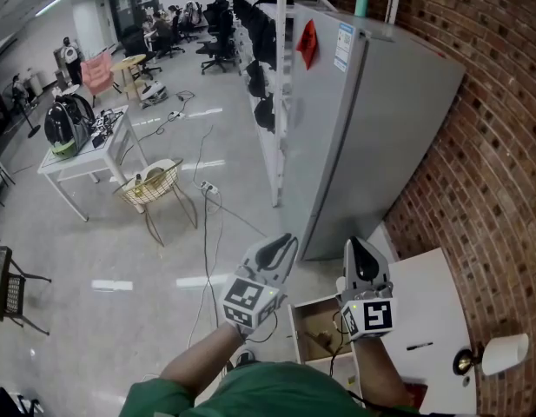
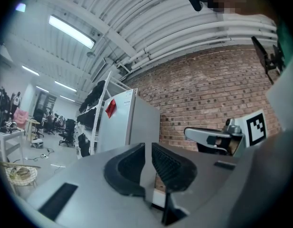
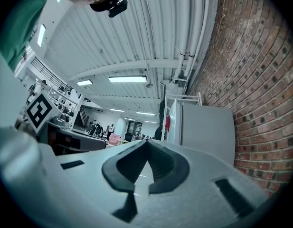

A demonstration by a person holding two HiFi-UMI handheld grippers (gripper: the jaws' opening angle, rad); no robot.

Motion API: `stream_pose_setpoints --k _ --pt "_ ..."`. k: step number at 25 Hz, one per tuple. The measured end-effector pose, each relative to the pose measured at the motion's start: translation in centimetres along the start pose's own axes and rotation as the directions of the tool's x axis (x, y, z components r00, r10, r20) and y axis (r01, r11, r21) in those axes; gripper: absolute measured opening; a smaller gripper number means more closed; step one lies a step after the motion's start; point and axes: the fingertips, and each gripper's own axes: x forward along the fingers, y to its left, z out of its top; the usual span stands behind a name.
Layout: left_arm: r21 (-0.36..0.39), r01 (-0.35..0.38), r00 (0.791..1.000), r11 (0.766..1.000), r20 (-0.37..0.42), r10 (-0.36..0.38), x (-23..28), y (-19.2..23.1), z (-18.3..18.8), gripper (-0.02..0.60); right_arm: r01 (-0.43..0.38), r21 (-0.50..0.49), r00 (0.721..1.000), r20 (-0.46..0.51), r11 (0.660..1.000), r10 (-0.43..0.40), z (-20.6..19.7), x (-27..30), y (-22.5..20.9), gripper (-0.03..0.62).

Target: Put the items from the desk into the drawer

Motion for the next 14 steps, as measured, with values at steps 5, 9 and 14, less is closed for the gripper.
stream_pose_setpoints --k 5,9,14 --pt "-0.001 -0.001 1.0 1.0 -0.008 0.001 -0.14 -0.09 -0.29 0.043 -0.004 0.005 1.0 0.0 1.0 0.004 -0.07 -0.18 0.08 0.003" --pt "0.006 0.0 1.0 1.0 -0.028 0.0 -0.3 -0.27 -0.28 0.043 -0.005 0.011 1.0 0.002 1.0 0.005 -0.07 -0.26 0.1 0.003" --pt "0.008 -0.003 0.999 1.0 -0.045 0.003 -0.58 -0.36 -0.68 0.043 -0.003 0.012 1.0 0.002 1.0 0.003 0.07 -0.57 0.1 0.004"
